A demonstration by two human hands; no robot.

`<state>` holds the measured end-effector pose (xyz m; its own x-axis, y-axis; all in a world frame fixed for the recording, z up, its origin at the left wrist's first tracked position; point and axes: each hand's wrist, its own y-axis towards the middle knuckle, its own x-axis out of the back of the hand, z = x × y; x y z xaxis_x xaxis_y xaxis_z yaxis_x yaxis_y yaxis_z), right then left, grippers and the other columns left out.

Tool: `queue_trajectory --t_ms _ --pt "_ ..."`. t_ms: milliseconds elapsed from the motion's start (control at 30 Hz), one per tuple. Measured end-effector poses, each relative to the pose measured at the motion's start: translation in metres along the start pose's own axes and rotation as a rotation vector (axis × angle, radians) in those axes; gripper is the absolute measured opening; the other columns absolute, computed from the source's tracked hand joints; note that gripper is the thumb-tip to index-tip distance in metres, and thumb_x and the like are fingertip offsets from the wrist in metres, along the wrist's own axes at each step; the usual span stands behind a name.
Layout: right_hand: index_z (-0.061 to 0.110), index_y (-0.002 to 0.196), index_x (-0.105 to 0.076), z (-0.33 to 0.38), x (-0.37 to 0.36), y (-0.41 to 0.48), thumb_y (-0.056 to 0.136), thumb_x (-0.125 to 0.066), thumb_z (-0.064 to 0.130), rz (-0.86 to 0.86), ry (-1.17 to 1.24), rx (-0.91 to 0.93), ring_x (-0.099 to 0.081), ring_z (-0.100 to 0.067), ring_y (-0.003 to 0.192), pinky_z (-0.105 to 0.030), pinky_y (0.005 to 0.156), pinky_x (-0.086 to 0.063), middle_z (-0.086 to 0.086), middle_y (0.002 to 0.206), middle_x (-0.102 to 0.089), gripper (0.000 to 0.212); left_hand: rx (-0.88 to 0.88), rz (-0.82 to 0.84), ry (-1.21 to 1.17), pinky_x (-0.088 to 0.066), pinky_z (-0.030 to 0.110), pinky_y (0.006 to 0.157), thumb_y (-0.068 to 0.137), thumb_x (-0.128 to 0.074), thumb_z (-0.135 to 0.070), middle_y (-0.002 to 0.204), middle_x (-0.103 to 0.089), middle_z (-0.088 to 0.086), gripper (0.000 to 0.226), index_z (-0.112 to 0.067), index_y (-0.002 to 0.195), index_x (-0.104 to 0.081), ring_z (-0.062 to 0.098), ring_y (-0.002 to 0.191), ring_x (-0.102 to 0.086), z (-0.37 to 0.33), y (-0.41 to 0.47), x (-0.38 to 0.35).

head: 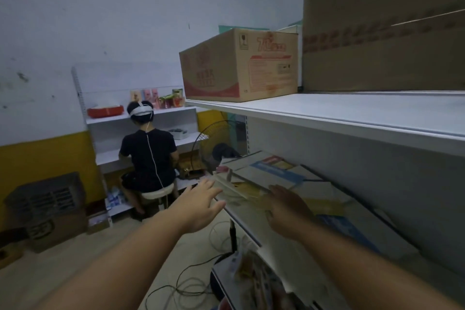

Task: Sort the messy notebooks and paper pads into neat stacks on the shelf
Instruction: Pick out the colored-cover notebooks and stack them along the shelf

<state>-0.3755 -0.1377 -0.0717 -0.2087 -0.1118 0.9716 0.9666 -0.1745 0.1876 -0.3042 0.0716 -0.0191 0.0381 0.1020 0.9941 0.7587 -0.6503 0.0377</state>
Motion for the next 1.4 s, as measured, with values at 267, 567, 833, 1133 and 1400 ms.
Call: queue_trajectory --t_ms 267,567,833,1133,1400 --pt "0.017 0.104 -0.055 -0.030 -0.016 0.076 0.094 -0.046 0.038 0.041 0.040 -0.185 -0.050 -0.026 0.120 -0.029 0.079 -0.041 -0.007 0.114 -0.057 0.025 -0.147 0.008 -0.351 -0.035 0.024 0.102 0.098 -0.038 -0.045 0.143 -0.043 -0.004 0.052 -0.025 0.146 -0.030 0.016 0.131 -0.042 0.032 0.102 -0.015" --pt "0.013 0.071 -0.059 -0.010 -0.010 0.083 0.075 -0.069 0.009 -0.344 -0.277 -0.319 -0.057 -0.017 0.045 -0.019 0.041 -0.030 -0.004 0.056 -0.059 0.011 -0.027 0.471 -1.333 -0.055 0.036 0.070 0.098 -0.046 -0.028 0.095 -0.072 0.016 0.030 -0.007 0.116 -0.057 0.029 0.077 -0.071 0.034 0.189 -0.014" --pt "0.023 0.136 -0.048 0.046 -0.014 0.068 0.095 -0.038 0.051 -0.348 0.064 -0.415 -0.049 -0.017 0.125 -0.027 0.099 -0.041 0.003 0.142 -0.048 0.050 0.185 0.619 -1.899 -0.052 0.047 0.082 0.098 -0.043 -0.010 0.092 -0.061 0.017 0.012 -0.006 0.093 -0.053 0.032 0.086 -0.059 -0.002 0.218 -0.035" --pt "0.026 0.151 0.005 0.001 -0.034 0.070 0.068 -0.036 0.088 0.211 0.011 -0.926 0.011 -0.033 0.145 -0.057 0.115 0.001 -0.010 0.158 0.012 0.111 0.039 0.400 -1.623 -0.050 0.043 0.073 0.086 -0.058 0.003 0.099 -0.062 0.012 0.035 -0.011 0.118 -0.052 0.031 0.089 -0.059 0.056 0.260 -0.018" --pt "0.018 0.056 -0.039 -0.016 0.004 0.051 0.083 -0.051 0.015 -0.211 -0.248 -0.428 -0.019 -0.003 0.042 -0.019 0.041 -0.013 0.006 0.049 -0.022 0.030 0.068 0.488 -1.540 -0.048 0.044 0.070 0.091 -0.053 -0.004 0.089 -0.067 0.018 0.011 -0.008 0.098 -0.060 0.033 0.084 -0.061 0.085 0.261 -0.005"
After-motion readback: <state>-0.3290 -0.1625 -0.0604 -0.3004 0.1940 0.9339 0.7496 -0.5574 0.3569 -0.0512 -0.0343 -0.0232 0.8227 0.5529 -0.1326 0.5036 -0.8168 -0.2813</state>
